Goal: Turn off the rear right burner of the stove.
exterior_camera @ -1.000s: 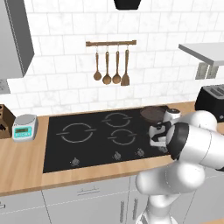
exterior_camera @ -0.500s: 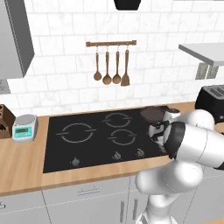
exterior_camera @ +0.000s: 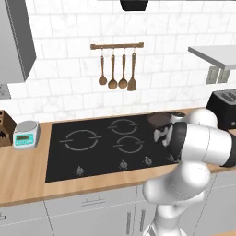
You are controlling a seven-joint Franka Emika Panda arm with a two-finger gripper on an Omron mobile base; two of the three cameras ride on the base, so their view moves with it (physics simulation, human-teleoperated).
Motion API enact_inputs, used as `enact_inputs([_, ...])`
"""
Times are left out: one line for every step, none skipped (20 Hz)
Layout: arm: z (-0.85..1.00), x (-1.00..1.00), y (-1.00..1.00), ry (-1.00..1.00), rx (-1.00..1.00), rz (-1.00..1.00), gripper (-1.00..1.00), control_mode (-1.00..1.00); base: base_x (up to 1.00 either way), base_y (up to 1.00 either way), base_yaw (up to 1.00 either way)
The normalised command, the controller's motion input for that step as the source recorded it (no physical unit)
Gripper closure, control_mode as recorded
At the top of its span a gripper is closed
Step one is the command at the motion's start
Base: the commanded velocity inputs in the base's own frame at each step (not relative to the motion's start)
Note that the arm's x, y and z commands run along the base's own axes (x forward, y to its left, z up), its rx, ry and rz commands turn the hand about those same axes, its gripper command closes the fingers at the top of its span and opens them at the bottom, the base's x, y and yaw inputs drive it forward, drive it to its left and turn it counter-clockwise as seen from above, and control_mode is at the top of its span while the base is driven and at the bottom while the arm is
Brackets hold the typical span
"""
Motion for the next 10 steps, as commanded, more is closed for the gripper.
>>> enact_inputs([-0.44,-0.08,0.0,-0.01,0.0,-0.89,1.0,-1.0,0.0,0.0,0.0])
enact_inputs([-0.47,-0.14,0.0,-0.01,0.0,-0.91,1.0,-1.0,0.0,0.0,0.0])
enact_inputs([-0.49,-0.13,0.0,-0.01,0.0,-0.92,1.0,-1.0,0.0,0.0,0.0])
enact_inputs([-0.5,-0.12,0.0,-0.02,0.0,-0.92,1.0,-1.0,0.0,0.0,0.0])
enact_inputs([-0.51,-0.11,0.0,-0.03,0.0,-0.93,1.0,-1.0,0.0,0.0,0.0])
enact_inputs([-0.59,-0.02,0.0,-0.13,0.0,-0.93,1.0,-1.0,0.0,0.0,0.0])
enact_inputs([-0.6,0.0,0.0,-0.16,-0.02,-0.93,1.0,-1.0,0.0,0.0,0.0])
enact_inputs([-0.58,0.0,0.0,-0.16,-0.01,-0.94,1.0,-1.0,0.0,0.0,0.0])
enact_inputs([-0.58,0.0,0.0,-0.16,-0.01,-0.95,1.0,-1.0,0.0,0.0,0.0])
enact_inputs([-0.58,0.0,0.0,-0.17,-0.02,-0.95,1.0,-1.0,0.0,0.0,0.0])
